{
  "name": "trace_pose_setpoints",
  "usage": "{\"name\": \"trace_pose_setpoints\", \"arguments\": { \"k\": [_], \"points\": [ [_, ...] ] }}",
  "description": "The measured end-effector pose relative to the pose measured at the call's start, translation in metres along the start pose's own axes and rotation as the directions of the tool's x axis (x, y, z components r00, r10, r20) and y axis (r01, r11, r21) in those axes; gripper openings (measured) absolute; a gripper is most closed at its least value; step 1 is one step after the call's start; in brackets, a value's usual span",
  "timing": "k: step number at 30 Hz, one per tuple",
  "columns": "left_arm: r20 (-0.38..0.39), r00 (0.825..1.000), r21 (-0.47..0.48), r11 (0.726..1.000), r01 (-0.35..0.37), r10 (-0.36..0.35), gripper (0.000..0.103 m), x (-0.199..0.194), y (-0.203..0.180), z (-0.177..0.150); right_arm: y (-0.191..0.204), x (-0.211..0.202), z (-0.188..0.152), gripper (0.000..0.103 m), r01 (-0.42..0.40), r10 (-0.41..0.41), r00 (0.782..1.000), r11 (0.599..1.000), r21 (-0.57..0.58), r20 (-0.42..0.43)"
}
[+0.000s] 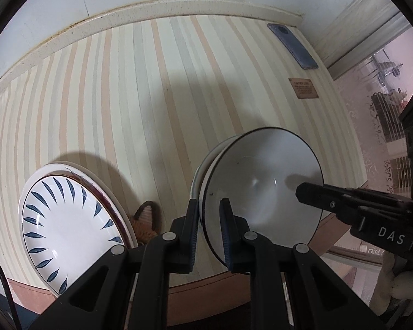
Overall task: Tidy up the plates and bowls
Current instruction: 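Set the bowl stack on the counter and open both grippers, then grip the bowl stack's rim again with both grippers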
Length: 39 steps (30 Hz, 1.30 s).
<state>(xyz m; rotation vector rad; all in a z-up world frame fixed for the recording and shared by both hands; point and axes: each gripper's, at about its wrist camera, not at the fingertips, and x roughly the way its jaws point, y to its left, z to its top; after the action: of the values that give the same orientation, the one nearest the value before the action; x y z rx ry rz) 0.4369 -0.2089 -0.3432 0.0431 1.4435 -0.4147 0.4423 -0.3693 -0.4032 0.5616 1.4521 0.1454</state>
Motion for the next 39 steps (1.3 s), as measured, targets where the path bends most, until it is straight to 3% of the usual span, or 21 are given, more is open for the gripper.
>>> {"name": "trace_pose_setpoints", "arguments": {
  "k": [17,19,21,23,25,28,30,34,35,36,39],
  "points": [
    [0.032,0.997,0.023,0.997,-0.068,0.067,0.014,-0.013,-0.008,-0.003,0.019,-0.004,0.001,0.021,0.12,-0.118,0.993,0.991,-0.059,0.028],
    [0.062,0.996,0.025,0.998,-0.062,0.06,0.015,-0.026,-0.008,-0.006,0.021,-0.014,-0.003,0.039,0.142,-0.139,0.989,0.988,-0.06,0.05],
    [0.092,0.994,0.029,0.998,-0.054,0.051,0.017,-0.042,-0.008,-0.009,0.026,-0.028,-0.01,0.049,0.155,-0.149,0.986,0.986,-0.068,0.081],
    [0.115,0.993,0.031,0.999,-0.045,0.041,0.018,-0.056,-0.006,-0.013,0.033,-0.044,-0.019,0.052,0.174,-0.166,0.98,0.982,-0.075,0.11],
    [0.141,0.99,0.037,0.999,-0.028,0.023,0.027,-0.074,-0.006,-0.019,0.04,-0.059,-0.027,0.063,0.19,-0.178,0.975,0.978,-0.086,0.137],
    [0.177,0.984,0.058,0.998,-0.013,0.003,0.05,-0.098,-0.005,-0.027,0.055,-0.083,-0.042,0.084,0.202,-0.181,0.967,0.973,-0.11,0.181],
    [0.195,0.981,0.067,0.998,-0.016,0.003,0.077,-0.107,-0.006,-0.031,0.064,-0.097,-0.051,0.085,0.212,-0.183,0.96,0.97,-0.122,0.212],
    [0.228,0.974,0.073,0.997,-0.012,-0.005,0.085,-0.126,-0.006,-0.038,0.082,-0.123,-0.068,0.091,0.222,-0.184,0.948,0.967,-0.127,0.259],
    [0.234,0.972,0.076,0.997,-0.01,-0.008,0.094,-0.131,-0.006,-0.04,0.087,-0.128,-0.07,0.091,0.225,-0.184,0.946,0.965,-0.132,0.268],
    [0.236,0.972,0.075,0.997,-0.005,-0.013,0.096,-0.135,-0.005,-0.041,0.091,-0.133,-0.073,0.092,0.227,-0.183,0.943,0.964,-0.136,0.278],
    [0.248,0.968,0.074,0.997,0.025,-0.043,0.096,-0.147,-0.003,-0.046,0.1,-0.147,-0.081,0.093,0.226,-0.174,0.938,0.963,-0.145,0.301]
  ]
}}
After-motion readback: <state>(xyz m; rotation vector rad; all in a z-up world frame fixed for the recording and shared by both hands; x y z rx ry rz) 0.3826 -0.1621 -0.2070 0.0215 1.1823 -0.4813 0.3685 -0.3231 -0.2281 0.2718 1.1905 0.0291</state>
